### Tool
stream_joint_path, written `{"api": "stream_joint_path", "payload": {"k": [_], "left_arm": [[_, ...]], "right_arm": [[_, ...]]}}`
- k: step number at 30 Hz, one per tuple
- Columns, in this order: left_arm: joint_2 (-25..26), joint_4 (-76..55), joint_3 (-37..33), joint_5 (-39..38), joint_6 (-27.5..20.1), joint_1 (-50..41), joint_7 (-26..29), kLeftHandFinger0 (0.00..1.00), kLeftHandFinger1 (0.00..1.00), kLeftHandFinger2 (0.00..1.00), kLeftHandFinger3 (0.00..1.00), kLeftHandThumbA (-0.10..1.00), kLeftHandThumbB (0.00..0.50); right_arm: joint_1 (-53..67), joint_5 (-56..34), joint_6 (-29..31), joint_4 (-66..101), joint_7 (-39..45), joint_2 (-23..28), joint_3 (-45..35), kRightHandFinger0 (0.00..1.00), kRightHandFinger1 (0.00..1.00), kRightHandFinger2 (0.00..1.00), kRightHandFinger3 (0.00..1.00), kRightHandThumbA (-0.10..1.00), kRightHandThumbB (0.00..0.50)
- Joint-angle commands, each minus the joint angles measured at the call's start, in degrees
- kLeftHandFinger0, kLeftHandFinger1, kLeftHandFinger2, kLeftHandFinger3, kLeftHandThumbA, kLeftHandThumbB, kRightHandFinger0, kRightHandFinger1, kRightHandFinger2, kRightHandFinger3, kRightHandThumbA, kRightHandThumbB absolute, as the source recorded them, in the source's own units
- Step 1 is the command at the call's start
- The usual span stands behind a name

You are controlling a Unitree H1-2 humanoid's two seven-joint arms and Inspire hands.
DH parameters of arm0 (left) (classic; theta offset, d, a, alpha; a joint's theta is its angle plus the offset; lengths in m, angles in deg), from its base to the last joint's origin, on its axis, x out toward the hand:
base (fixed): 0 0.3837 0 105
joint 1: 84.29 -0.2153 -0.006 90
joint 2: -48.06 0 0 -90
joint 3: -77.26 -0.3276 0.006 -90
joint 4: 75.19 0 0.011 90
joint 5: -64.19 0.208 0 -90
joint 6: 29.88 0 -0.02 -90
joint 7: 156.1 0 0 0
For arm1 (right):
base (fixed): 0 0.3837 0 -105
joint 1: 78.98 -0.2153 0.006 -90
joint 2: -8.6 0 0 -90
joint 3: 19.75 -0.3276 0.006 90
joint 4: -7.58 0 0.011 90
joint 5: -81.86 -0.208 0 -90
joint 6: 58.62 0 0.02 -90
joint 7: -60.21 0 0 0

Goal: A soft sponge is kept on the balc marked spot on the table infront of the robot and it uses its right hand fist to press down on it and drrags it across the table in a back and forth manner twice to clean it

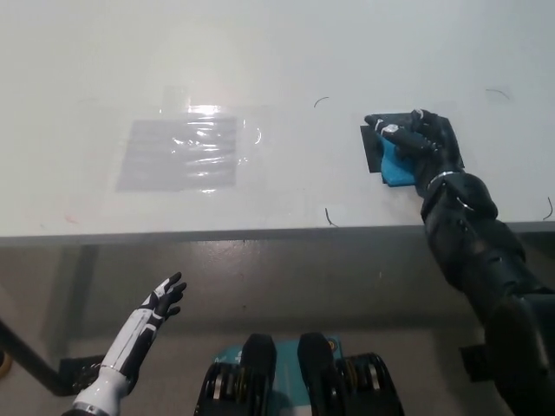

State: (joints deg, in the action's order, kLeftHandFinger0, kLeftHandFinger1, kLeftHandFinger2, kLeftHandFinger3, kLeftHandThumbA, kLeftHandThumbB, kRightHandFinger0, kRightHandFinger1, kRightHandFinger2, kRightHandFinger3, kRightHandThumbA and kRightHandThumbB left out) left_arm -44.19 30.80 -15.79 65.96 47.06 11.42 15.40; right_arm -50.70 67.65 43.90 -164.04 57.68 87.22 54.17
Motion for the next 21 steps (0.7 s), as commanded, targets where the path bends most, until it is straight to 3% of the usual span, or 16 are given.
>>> {"api": "stream_joint_path", "payload": {"k": [1, 7, 13, 14, 17, 21], "left_arm": [[0.51, -1.51, -0.15, 0.00, -2.11, 1.05, -0.81, 1.00, 1.00, 1.00, 1.00, 1.00, 0.486], [0.82, -1.86, 0.18, -0.10, -1.82, 1.13, -0.90, 1.00, 1.00, 1.00, 1.00, 1.00, 0.482], [0.52, -1.66, 0.36, -0.15, -1.50, 1.26, -0.69, 1.00, 1.00, 1.00, 1.00, 1.00, 0.494], [0.40, -1.68, 0.39, -0.08, -1.66, 1.15, -0.52, 1.00, 1.00, 1.00, 1.00, 1.00, 0.488], [0.29, -1.45, 0.47, 0.05, -2.00, 1.19, -0.29, 1.00, 1.00, 1.00, 1.00, 1.00, 0.487], [0.35, -1.74, 0.63, -0.36, -1.86, 1.11, -0.51, 1.00, 1.00, 1.00, 1.00, 1.00, 0.473]], "right_arm": [[0.26, -0.20, 0.30, -0.31, 1.76, -1.92, 0.34, 0.00, 0.00, 0.00, 0.00, 1.00, 0.273], [1.38, 1.06, -1.30, -0.78, 0.42, -2.05, 1.90, 0.00, 0.00, 0.00, 0.00, 1.00, 0.265], [-0.54, 1.17, -1.44, -0.47, 1.64, -4.38, 2.82, 0.00, 0.00, 0.00, 0.00, 1.00, 0.305], [-0.83, 1.23, -1.02, -0.32, 2.03, -5.13, 3.03, 0.04, 0.00, 0.00, 0.00, 1.00, 0.332], [-2.20, 0.92, -0.96, 0.00, 1.85, -8.01, 3.13, 0.00, 0.00, 0.00, 0.00, 1.00, 0.276], [-3.77, 1.82, -0.92, 0.23, 1.60, -12.22, 4.63, 0.00, 0.00, 0.00, 0.00, 1.00, 0.271]]}}
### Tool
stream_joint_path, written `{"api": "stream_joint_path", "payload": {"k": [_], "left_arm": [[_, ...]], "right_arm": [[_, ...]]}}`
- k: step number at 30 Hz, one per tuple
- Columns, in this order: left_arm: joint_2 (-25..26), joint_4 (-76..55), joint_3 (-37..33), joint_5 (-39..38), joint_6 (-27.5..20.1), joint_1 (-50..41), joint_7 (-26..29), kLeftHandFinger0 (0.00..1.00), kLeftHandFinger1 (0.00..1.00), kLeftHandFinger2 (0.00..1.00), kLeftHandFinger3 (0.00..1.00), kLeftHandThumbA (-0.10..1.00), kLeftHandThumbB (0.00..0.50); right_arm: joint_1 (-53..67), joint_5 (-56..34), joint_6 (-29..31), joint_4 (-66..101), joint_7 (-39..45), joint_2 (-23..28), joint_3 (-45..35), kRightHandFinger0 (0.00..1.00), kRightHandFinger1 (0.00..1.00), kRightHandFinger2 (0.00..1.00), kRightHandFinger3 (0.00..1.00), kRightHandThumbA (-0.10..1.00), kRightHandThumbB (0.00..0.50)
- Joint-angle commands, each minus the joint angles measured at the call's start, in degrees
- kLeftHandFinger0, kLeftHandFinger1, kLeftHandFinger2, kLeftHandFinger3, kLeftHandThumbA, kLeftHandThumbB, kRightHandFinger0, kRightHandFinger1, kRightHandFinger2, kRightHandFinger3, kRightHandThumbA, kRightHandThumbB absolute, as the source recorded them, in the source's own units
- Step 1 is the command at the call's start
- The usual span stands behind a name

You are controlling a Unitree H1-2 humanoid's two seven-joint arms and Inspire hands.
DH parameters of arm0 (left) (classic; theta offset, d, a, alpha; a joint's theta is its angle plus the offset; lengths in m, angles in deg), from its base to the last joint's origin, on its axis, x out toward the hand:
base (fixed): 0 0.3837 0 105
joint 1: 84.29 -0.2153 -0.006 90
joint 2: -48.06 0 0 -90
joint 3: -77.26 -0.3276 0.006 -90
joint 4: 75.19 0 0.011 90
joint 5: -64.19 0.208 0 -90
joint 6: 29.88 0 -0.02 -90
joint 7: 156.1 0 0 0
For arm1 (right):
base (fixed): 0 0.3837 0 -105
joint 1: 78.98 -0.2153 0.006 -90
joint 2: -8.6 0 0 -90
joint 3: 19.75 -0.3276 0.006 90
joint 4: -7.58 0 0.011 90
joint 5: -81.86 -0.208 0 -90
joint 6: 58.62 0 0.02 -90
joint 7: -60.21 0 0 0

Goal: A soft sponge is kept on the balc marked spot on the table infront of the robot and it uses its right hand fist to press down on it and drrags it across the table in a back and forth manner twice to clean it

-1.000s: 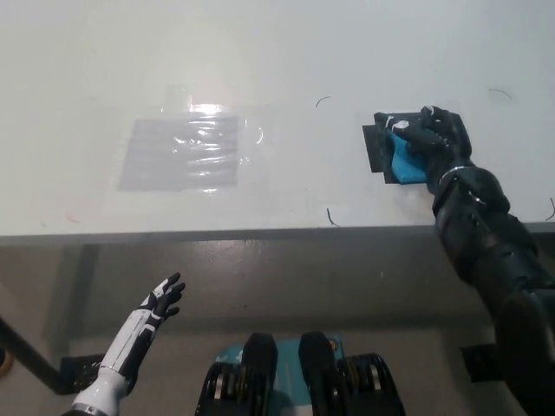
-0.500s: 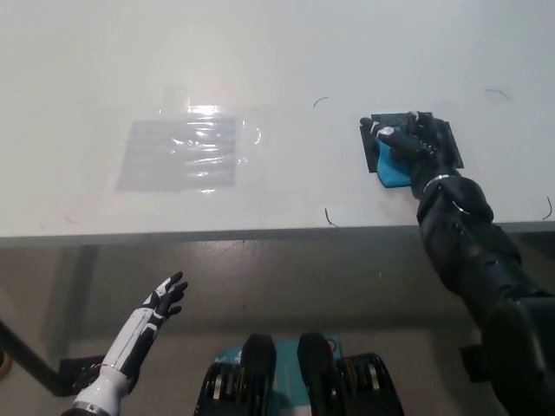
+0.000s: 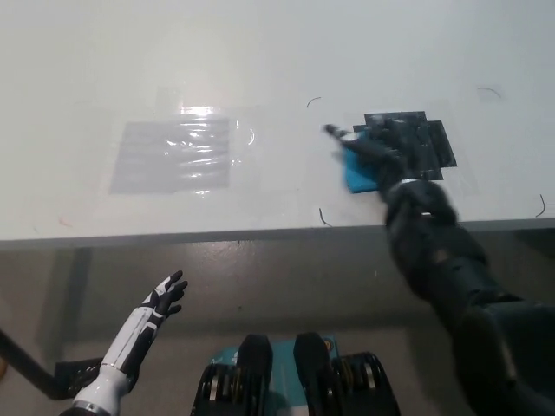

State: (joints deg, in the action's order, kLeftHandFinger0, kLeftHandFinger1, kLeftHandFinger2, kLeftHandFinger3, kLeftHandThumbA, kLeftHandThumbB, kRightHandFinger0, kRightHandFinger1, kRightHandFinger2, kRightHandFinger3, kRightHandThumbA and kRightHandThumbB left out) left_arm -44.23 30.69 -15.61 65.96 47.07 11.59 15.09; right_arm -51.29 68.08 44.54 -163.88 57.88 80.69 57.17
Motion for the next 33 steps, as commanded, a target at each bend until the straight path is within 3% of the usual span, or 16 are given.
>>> {"api": "stream_joint_path", "payload": {"k": [1, 8, 18, 20, 25, 33], "left_arm": [[0.44, -1.69, 0.44, -0.37, -1.80, 0.92, -0.26, 1.00, 1.00, 1.00, 1.00, 1.00, 0.473], [0.83, -2.86, 1.26, -0.49, -1.53, 0.06, 0.04, 1.00, 1.00, 1.00, 1.00, 1.00, 0.478], [0.89, -2.99, 1.46, -0.54, -1.81, 0.19, -0.11, 1.00, 1.00, 1.00, 1.00, 1.00, 0.461], [0.82, -2.97, 1.45, -0.51, -1.59, 0.17, -0.07, 1.00, 1.00, 1.00, 1.00, 1.00, 0.461], [0.62, -3.20, 1.47, -0.42, -1.38, -0.14, 0.12, 1.00, 1.00, 1.00, 1.00, 1.00, 0.458], [0.63, -2.95, 1.48, -0.18, -1.40, -0.03, 0.25, 1.00, 1.00, 1.00, 1.00, 1.00, 0.469]], "right_arm": [[-3.22, 1.29, -1.19, 0.09, 1.94, -6.44, 1.79, 0.00, 0.00, 0.00, 0.00, 1.00, 0.270], [-3.24, 1.96, -0.10, 0.22, 2.47, -10.04, 3.36, 0.00, 0.00, 0.00, 0.00, 1.00, 0.266], [-2.42, 1.74, -0.21, 0.35, 2.41, -8.10, 3.40, 0.00, 0.00, 0.00, 0.00, 1.00, 0.280], [-2.42, 1.22, -0.91, 0.37, 2.13, -7.37, 2.78, 0.00, 0.00, 0.00, 0.00, 1.00, 0.288], [-0.91, 0.51, 1.01, 0.56, 2.91, -3.68, 1.52, 0.00, 0.00, 0.00, 0.00, 1.00, 0.231], [2.02, 0.87, 2.12, 0.12, 2.90, 5.20, 1.00, 0.00, 0.00, 0.00, 0.00, 1.00, 0.252]]}}
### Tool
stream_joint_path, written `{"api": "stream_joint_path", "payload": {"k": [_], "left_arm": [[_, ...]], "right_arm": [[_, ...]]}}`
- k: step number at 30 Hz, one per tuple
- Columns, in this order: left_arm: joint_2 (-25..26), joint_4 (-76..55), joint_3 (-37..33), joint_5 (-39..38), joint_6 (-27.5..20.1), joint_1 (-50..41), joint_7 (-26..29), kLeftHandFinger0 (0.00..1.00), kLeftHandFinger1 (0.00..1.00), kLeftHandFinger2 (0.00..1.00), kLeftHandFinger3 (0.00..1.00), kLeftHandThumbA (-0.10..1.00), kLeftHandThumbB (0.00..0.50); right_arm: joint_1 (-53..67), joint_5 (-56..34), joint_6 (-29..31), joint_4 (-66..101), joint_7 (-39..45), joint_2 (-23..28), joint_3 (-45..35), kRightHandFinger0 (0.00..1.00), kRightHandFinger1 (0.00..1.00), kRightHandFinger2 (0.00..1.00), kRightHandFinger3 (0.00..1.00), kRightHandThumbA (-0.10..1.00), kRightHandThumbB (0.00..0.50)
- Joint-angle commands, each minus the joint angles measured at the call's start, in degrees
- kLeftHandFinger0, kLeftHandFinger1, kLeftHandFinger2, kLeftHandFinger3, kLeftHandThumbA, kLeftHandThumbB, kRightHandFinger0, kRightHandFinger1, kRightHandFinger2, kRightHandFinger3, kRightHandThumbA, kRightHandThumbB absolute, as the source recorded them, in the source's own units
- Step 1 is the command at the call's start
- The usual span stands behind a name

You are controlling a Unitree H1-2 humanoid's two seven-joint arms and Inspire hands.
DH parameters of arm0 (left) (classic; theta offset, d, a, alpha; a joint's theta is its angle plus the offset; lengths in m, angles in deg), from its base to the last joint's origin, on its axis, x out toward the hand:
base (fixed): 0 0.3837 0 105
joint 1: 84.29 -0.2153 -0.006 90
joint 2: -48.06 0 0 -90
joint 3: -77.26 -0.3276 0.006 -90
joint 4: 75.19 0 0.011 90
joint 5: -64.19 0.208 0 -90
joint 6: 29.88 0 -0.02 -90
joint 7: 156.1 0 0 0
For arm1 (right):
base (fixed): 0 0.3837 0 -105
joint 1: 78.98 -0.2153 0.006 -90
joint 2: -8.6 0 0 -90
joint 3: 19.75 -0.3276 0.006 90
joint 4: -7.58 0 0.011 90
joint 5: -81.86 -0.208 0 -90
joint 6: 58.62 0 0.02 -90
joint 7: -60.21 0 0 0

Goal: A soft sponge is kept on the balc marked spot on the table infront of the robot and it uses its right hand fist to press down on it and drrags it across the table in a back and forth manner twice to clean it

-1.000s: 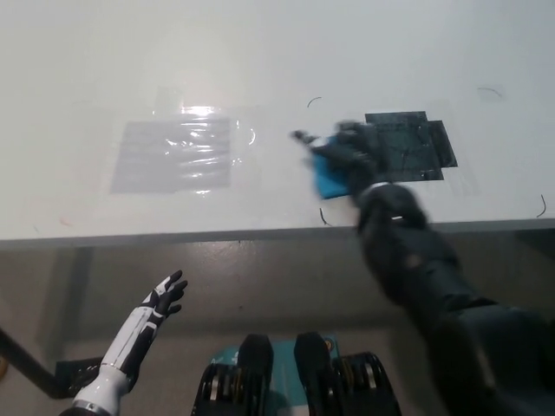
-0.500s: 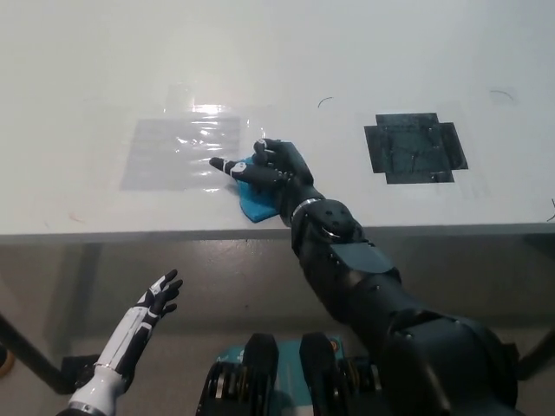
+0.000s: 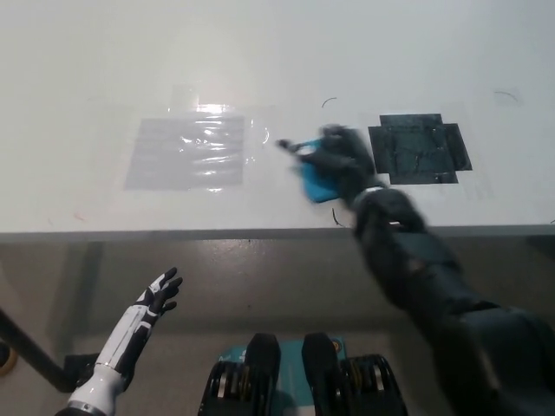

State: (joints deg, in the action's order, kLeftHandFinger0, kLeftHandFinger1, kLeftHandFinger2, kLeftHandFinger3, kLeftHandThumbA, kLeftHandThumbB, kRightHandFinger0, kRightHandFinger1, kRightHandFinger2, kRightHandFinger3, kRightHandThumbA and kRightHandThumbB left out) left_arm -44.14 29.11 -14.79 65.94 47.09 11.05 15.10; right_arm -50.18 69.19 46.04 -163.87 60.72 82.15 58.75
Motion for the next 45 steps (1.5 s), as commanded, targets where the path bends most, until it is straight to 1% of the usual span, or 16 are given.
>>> {"api": "stream_joint_path", "payload": {"k": [1, 5, 8, 10, 13, 18, 21, 22, 23, 26, 31, 34, 37, 40, 41, 45], "left_arm": [[0.52, -1.29, 0.63, -0.11, -1.50, 0.53, 0.25, 1.00, 1.00, 1.00, 1.00, 1.00, 0.471], [0.80, -1.07, 0.70, -0.20, -1.58, 0.60, 0.09, 1.00, 1.00, 1.00, 1.00, 1.00, 0.468], [0.92, -0.83, 0.85, -0.26, -1.29, 0.83, 0.14, 1.00, 1.00, 1.00, 1.00, 1.00, 0.473], [1.09, -0.59, 0.97, -0.09, -1.54, 0.94, 0.28, 1.00, 1.00, 1.00, 1.00, 1.00, 0.474], [1.10, -0.30, 1.15, -0.08, -1.70, 1.09, 0.40, 1.00, 1.00, 1.00, 1.00, 1.00, 0.478], [1.00, -0.48, 1.16, -0.19, -1.47, 1.05, 0.21, 1.00, 1.00, 1.00, 1.00, 1.00, 0.465], [0.81, -0.77, 1.22, -0.07, -1.05, 0.97, 0.41, 1.00, 1.00, 1.00, 1.00, 1.00, 0.461], [0.84, -0.69, 1.24, -0.12, -1.10, 1.03, 0.37, 1.00, 1.00, 1.00, 1.00, 1.00, 0.468], [0.88, -0.58, 1.26, -0.28, -1.35, 1.07, 0.25, 1.00, 1.00, 1.00, 1.00, 1.00, 0.469], [1.08, -0.59, 1.15, 0.13, -1.16, 1.22, 0.28, 1.00, 1.00, 1.00, 1.00, 1.00, 0.472], [1.13, -0.44, 1.27, 0.09, -1.44, 1.13, 0.32, 1.00, 1.00, 1.00, 1.00, 1.00, 0.470], [0.99, -0.48, 1.28, 0.22, -1.42, 1.20, 0.50, 1.00, 1.00, 1.00, 1.00, 1.00, 0.475], [0.97, -0.78, 1.35, -0.06, -0.93, 1.14, 0.32, 1.00, 1.00, 1.00, 1.00, 1.00, 0.471], [0.91, -0.43, 1.29, 0.00, -1.17, 1.31, 0.30, 1.00, 1.00, 1.00, 1.00, 1.00, 0.468], [0.96, -0.49, 1.22, 0.26, -1.04, 1.27, 0.37, 1.00, 1.00, 1.00, 1.00, 1.00, 0.476], [0.81, -0.12, 1.22, 0.20, -1.56, 1.25, 0.43, 1.00, 1.00, 1.00, 1.00, 1.00, 0.464]], "right_arm": [[1.63, -1.71, 0.46, 0.13, 1.04, 5.56, -1.99, 0.00, 0.00, 0.00, 0.00, 1.00, 0.262], [4.01, -2.40, -0.33, -0.02, -0.06, 11.14, -3.67, 0.00, 0.00, 0.00, 0.00, 1.00, 0.234], [6.13, -3.39, 0.33, -0.24, 0.17, 14.90, -5.35, 0.00, 0.00, 0.00, 0.00, 1.00, 0.307], [7.20, -2.93, 0.15, -0.32, 0.89, 16.85, -5.25, 0.00, 0.00, 0.00, 0.00, 1.00, 0.265], [9.10, -3.81, -0.13, -0.37, 1.44, 19.89, -6.32, 0.00, 0.00, 0.00, 0.00, 1.00, 0.268], [10.27, -4.73, -0.47, -0.41, 0.33, 21.89, -8.58, 0.00, 0.00, 0.10, 0.09, 1.00, 0.254], [10.72, -4.66, -1.09, -0.52, 0.62, 22.99, -8.60, 0.00, 0.00, 0.20, 0.18, 1.00, 0.275], [10.79, -5.04, -1.10, -0.50, 0.82, 23.06, -8.91, 0.14, 0.00, 0.21, 0.17, 1.00, 0.277], [10.91, -4.96, -1.03, -0.50, 0.82, 23.17, -8.79, 0.03, 0.00, 0.19, 0.13, 1.00, 0.276], [10.92, -5.55, -0.78, -0.47, 1.42, 23.06, -9.27, 0.00, 0.00, 0.11, 0.06, 1.00, 0.278], [10.04, -4.86, -0.31, -0.20, 0.90, 21.54, -8.62, 0.00, 0.00, 0.11, 0.08, 1.00, 0.252], [9.23, -4.37, 0.60, 0.19, 2.48, 20.53, -7.85, 0.00, 0.00, 0.00, 0.00, 1.00, 0.216], [7.40, -3.87, 0.66, 0.39, 1.47, 18.15, -7.11, 0.00, 0.00, 0.00, 0.00, 1.00, 0.258], [5.67, -5.00, 1.03, 0.79, 2.28, 15.53, -7.75, 0.00, 0.00, 0.00, 0.00, 1.00, 0.263], [5.29, -5.23, 0.92, 0.90, 3.27, 14.83, -7.81, 0.00, 0.00, 0.00, 0.00, 1.00, 0.317], [3.76, -4.28, 1.19, 0.91, 2.43, 11.83, -6.86, 0.00, 0.00, 0.00, 0.00, 1.00, 0.266]]}}
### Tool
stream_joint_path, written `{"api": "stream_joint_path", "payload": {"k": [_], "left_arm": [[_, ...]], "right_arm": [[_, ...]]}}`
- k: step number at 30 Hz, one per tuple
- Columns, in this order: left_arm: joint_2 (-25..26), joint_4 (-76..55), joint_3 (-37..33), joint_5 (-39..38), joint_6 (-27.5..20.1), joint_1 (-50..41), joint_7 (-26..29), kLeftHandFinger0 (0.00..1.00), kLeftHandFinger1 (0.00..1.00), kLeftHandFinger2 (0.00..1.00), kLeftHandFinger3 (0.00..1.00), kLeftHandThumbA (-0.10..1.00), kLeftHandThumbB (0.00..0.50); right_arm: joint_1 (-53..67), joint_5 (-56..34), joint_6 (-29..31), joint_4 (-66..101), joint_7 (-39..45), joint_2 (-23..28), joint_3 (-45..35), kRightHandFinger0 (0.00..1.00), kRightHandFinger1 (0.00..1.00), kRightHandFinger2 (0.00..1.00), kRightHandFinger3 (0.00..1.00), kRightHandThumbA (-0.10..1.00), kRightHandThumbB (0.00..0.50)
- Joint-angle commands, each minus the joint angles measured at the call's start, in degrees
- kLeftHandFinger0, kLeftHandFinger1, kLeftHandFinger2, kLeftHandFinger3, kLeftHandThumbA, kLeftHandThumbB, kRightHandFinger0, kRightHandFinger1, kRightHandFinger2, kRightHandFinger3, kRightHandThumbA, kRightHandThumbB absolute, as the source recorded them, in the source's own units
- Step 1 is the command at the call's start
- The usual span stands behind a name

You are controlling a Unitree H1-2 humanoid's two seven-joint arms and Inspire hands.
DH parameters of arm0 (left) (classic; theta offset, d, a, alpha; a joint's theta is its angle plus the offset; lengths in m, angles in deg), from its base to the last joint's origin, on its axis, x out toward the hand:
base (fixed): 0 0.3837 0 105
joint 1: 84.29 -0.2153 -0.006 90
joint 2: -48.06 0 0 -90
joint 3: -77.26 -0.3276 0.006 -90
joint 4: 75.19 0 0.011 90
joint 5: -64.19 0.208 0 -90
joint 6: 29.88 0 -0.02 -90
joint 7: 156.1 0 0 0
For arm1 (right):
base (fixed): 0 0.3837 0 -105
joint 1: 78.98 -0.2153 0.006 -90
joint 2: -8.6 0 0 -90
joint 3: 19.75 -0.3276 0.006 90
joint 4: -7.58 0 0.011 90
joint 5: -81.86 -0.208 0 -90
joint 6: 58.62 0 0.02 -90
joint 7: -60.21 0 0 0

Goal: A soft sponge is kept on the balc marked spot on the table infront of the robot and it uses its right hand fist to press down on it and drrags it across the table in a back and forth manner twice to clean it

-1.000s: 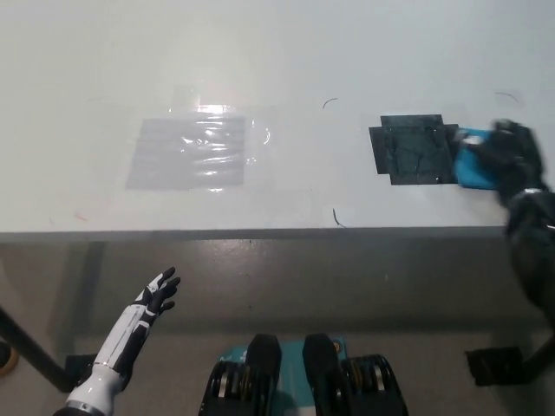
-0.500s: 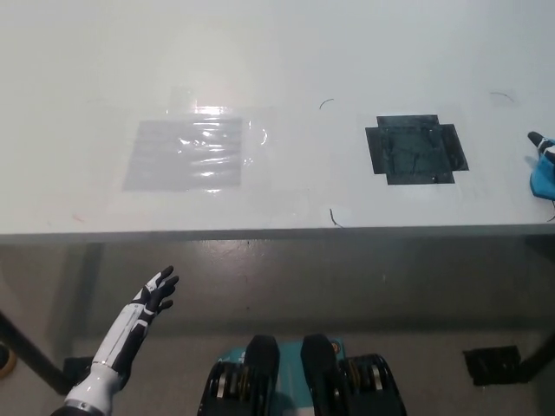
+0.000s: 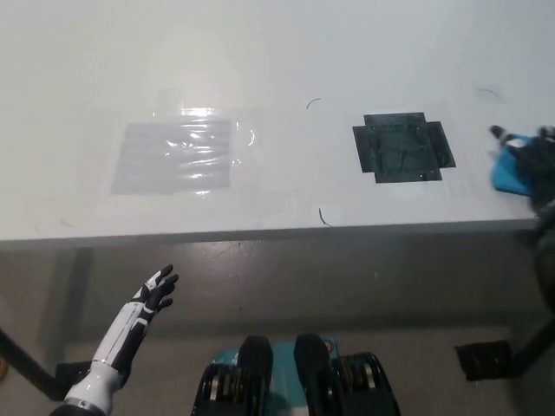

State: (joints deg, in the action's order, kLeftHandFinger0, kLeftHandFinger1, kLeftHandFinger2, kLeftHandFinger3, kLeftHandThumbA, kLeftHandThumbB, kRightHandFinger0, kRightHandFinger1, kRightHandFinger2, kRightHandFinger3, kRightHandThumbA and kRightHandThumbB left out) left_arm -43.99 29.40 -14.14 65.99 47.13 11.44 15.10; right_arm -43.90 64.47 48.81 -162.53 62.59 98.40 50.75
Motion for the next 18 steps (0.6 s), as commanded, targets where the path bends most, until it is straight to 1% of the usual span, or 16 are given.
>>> {"api": "stream_joint_path", "payload": {"k": [1, 3, 4, 5, 6, 9, 10, 12, 15, 17, 18], "left_arm": [[0.66, -0.29, 0.58, 0.07, -1.65, 0.89, 0.38, 1.00, 1.00, 1.00, 1.00, 1.00, 0.465], [0.73, -0.23, 0.53, 0.00, -1.63, 0.99, 0.23, 1.00, 1.00, 1.00, 1.00, 1.00, 0.469], [0.79, -0.27, 0.49, -0.01, -1.67, 0.98, 0.13, 1.00, 1.00, 1.00, 1.00, 1.00, 0.466], [0.79, -0.34, 0.53, 0.03, -1.49, 1.02, 0.21, 1.00, 1.00, 1.00, 1.00, 1.00, 0.474], [0.81, -0.48, 0.51, 0.11, -1.41, 0.91, 0.23, 1.00, 1.00, 1.00, 1.00, 1.00, 0.475], [0.72, -0.64, 0.58, -0.13, -1.54, 0.86, 0.18, 1.00, 1.00, 1.00, 1.00, 1.00, 0.459], [0.76, -0.60, 0.56, -0.15, -1.63, 0.89, 0.11, 1.00, 1.00, 1.00, 1.00, 1.00, 0.458], [0.83, -0.64, 0.54, -0.05, -1.73, 0.87, 0.12, 1.00, 1.00, 1.00, 1.00, 1.00, 0.455], [0.75, -0.83, 0.60, -0.26, -1.33, 0.82, 0.07, 1.00, 1.00, 1.00, 1.00, 1.00, 0.457], [0.79, -0.64, 0.52, 0.05, -1.70, 1.02, 0.19, 1.00, 1.00, 1.00, 1.00, 1.00, 0.455], [0.82, -0.59, 0.48, 0.20, -1.85, 1.04, 0.25, 1.00, 1.00, 1.00, 1.00, 1.00, 0.454]], "right_arm": [[-2.87, 0.55, -1.57, -0.31, 0.55, -5.23, 1.32, 0.00, 0.00, 0.00, 0.00, 1.00, 0.252], [-3.26, 0.72, -1.28, -0.17, 0.03, -6.26, 1.62, 0.00, 0.00, 0.00, 0.00, 1.00, 0.241], [-3.55, 0.45, -1.76, -0.13, 0.18, -6.92, 1.52, 0.00, 0.00, 0.00, 0.00, 1.00, 0.257], [-3.94, 0.79, -1.92, -0.05, -0.05, -7.83, 1.95, 0.00, 0.00, 0.00, 0.00, 1.00, 0.270], [-4.12, 1.42, -1.77, -0.02, 0.09, -8.67, 2.70, 0.00, 0.00, 0.00, 0.00, 1.00, 0.268], [-4.57, 0.62, -1.50, 0.16, 0.93, -10.22, 2.53, 0.00, 0.00, 0.00, 0.00, 1.00, 0.230], [-4.63, 0.62, -0.75, 0.22, 1.57, -10.72, 2.66, 0.00, 0.00, 0.00, 0.00, 1.00, 0.206], [-4.74, 1.00, -0.20, 0.31, 2.33, -11.41, 3.17, 0.00, 0.00, 0.00, 0.00, 1.00, 0.218], [-4.83, 1.38, -0.28, 0.31, 2.80, -12.09, 3.86, 0.00, 0.00, 0.00, 0.00, 1.00, 0.223], [-4.85, 2.01, -0.19, 0.26, 2.55, -12.14, 4.62, 0.00, 0.00, 0.00, 0.00, 1.00, 0.239], [-4.80, 2.06, -0.08, 0.25, 2.45, -12.15, 4.78, 0.00, 0.00, 0.00, 0.00, 1.00, 0.235]]}}
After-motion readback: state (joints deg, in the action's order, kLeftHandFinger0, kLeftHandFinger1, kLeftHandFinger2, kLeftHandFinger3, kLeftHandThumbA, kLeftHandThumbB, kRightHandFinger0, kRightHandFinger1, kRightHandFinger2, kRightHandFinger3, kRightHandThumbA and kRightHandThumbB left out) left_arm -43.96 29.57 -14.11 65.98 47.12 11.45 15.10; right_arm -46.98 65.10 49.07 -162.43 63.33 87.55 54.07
